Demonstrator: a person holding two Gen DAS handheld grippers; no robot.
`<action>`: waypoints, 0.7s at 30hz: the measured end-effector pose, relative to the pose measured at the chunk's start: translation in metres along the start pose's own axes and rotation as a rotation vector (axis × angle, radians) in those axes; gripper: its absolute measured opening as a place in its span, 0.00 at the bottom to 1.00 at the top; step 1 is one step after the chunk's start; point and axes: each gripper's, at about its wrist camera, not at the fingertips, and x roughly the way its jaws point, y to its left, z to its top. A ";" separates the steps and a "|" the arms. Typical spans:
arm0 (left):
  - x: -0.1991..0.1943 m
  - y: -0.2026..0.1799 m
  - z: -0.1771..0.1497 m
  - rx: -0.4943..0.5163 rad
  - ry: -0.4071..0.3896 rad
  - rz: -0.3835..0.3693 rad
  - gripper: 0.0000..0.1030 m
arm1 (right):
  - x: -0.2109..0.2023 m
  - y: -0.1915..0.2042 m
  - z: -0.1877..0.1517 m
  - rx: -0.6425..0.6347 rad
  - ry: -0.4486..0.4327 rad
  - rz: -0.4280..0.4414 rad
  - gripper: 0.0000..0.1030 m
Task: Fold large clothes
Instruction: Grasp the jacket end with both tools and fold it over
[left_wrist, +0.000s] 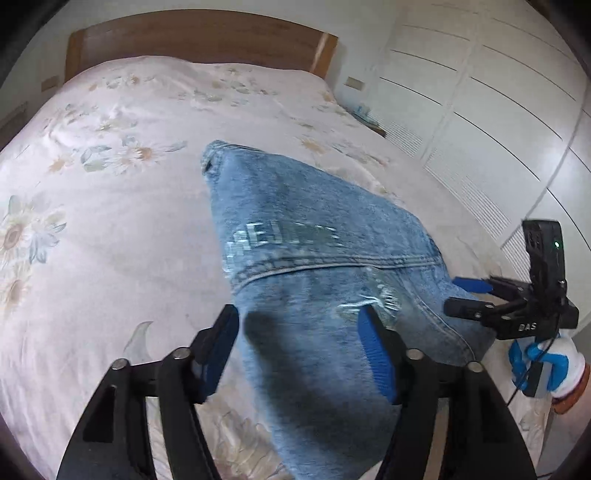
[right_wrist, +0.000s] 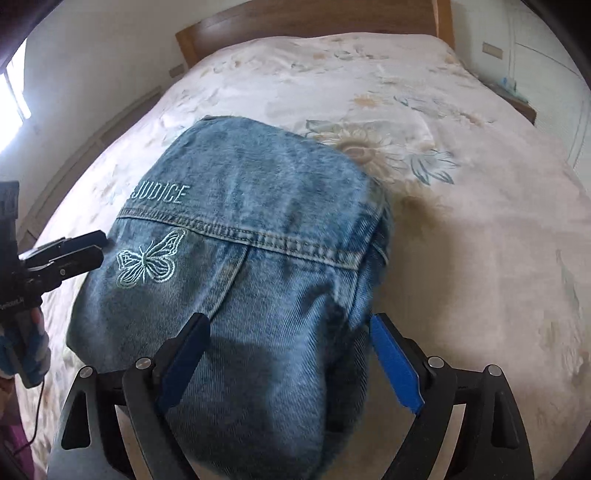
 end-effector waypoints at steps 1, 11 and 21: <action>0.002 0.006 0.000 -0.024 0.008 0.003 0.66 | 0.000 -0.003 0.002 0.018 0.002 0.002 0.87; 0.051 0.030 0.000 -0.176 0.158 -0.169 0.77 | 0.037 -0.030 -0.002 0.247 0.141 0.179 0.87; 0.042 0.032 0.017 -0.233 0.112 -0.256 0.34 | 0.049 -0.040 0.015 0.320 0.108 0.328 0.28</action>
